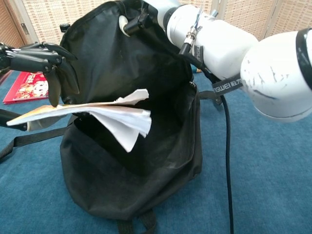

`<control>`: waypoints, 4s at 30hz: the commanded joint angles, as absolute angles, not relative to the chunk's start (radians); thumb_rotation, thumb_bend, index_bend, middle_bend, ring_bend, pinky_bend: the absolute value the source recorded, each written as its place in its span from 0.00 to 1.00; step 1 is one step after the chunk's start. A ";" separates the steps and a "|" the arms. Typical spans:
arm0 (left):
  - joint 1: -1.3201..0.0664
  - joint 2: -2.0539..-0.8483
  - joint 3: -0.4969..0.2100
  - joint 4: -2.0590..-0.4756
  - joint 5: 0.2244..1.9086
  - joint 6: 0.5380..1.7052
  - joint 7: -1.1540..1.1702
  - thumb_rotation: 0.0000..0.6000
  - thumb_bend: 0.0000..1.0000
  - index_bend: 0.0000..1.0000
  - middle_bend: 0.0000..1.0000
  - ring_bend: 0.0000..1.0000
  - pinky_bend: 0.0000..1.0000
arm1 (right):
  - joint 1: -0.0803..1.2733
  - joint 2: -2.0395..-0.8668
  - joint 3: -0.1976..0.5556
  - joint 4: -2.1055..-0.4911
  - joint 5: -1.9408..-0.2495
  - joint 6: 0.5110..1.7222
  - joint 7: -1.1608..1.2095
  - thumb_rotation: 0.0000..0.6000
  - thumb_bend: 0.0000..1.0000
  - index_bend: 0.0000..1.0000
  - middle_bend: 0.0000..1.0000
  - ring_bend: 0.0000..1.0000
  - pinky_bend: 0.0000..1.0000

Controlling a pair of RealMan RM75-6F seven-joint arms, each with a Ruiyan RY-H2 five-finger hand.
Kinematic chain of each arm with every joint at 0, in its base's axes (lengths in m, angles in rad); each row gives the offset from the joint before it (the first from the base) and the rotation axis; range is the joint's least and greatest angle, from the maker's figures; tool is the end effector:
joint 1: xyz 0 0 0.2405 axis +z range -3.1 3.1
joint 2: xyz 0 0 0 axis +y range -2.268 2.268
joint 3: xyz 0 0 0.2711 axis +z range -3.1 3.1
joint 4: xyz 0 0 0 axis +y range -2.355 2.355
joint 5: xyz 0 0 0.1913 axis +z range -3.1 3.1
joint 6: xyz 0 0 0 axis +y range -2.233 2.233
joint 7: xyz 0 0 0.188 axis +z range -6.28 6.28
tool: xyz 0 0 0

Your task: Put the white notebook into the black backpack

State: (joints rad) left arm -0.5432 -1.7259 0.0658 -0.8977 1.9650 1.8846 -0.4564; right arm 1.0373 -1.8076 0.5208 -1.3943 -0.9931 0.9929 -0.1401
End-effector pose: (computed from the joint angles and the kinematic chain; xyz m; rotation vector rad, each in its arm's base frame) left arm -0.1531 0.2736 0.0384 -1.8933 -0.5222 -1.9570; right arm 0.0352 -0.4338 -0.0226 1.6430 -1.2427 1.5611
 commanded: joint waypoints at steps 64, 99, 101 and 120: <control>-0.532 -1.961 0.087 -0.660 1.810 1.660 -0.463 1.00 0.52 0.68 0.56 0.44 0.28 | 0.913 -1.809 0.444 -1.466 -1.076 1.092 0.001 1.00 0.68 0.64 0.40 0.32 0.32; -0.580 -2.037 -0.023 -0.577 1.661 1.489 -0.181 1.00 0.51 0.68 0.60 0.45 0.28 | 0.869 -1.782 0.403 -1.571 -1.146 1.125 -0.018 1.00 0.68 0.63 0.40 0.32 0.30; -0.582 -2.035 -0.030 -0.603 1.651 1.476 -0.148 1.00 0.51 0.68 0.60 0.46 0.28 | 0.867 -1.782 0.398 -1.572 -1.150 1.126 -0.021 1.00 0.68 0.63 0.40 0.32 0.30; -0.648 -2.019 -0.031 -0.753 1.673 1.403 0.010 1.00 0.50 0.67 0.60 0.47 0.28 | 0.862 -1.799 0.392 -1.554 -1.150 1.122 -0.036 1.00 0.68 0.63 0.39 0.31 0.29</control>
